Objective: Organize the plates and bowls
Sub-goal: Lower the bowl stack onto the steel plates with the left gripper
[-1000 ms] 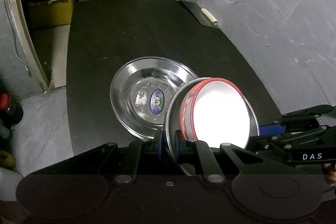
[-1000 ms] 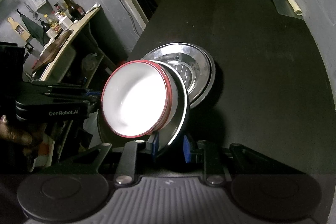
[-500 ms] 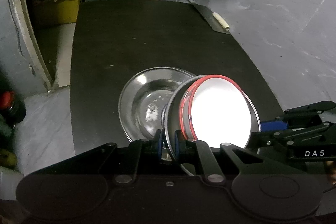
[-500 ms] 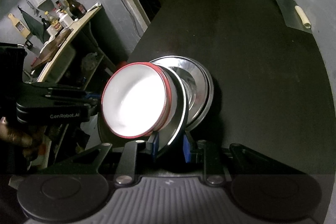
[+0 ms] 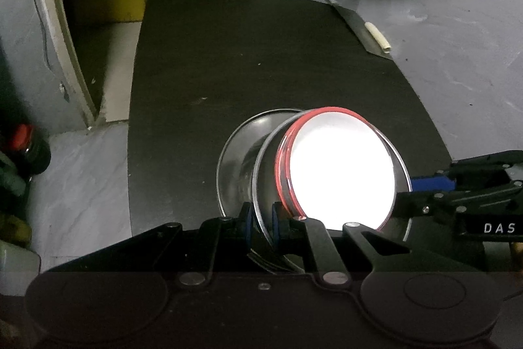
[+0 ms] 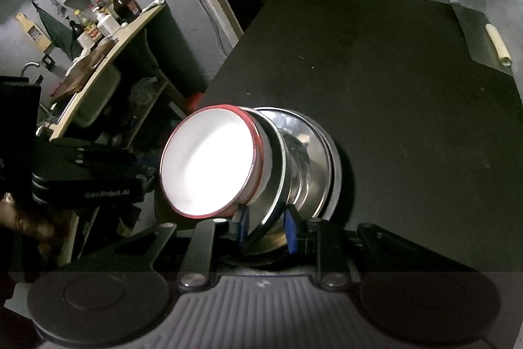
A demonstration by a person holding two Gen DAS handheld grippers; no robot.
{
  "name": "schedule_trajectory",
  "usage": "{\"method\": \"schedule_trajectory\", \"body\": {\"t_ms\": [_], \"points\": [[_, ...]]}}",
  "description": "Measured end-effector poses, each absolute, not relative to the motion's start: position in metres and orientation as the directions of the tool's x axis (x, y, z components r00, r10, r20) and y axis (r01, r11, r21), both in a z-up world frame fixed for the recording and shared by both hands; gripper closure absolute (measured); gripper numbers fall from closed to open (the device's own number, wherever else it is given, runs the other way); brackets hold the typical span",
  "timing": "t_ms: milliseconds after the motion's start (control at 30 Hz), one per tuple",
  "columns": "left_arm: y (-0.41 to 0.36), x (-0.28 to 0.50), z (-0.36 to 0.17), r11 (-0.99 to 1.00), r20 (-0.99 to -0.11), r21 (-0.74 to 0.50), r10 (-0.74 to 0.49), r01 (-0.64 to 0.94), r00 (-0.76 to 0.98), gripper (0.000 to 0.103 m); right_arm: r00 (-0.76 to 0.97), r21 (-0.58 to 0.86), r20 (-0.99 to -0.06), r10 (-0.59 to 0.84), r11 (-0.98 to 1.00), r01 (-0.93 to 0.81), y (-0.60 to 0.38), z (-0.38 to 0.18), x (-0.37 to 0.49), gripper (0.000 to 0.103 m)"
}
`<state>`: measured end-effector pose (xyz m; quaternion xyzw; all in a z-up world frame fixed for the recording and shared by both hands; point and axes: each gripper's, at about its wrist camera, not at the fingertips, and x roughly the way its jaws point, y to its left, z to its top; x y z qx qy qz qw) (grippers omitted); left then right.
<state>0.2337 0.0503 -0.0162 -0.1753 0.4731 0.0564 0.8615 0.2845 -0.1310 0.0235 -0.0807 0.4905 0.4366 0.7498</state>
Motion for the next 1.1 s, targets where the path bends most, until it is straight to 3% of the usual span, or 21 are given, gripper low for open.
{"method": "schedule_trajectory", "body": {"t_ms": [1100], "points": [[0.056,0.25,-0.024,0.93,-0.847,-0.224,-0.038,-0.291,0.53,0.092,0.131,0.322,-0.809,0.573,0.619,-0.716,-0.12,0.005,0.298,0.077]]}}
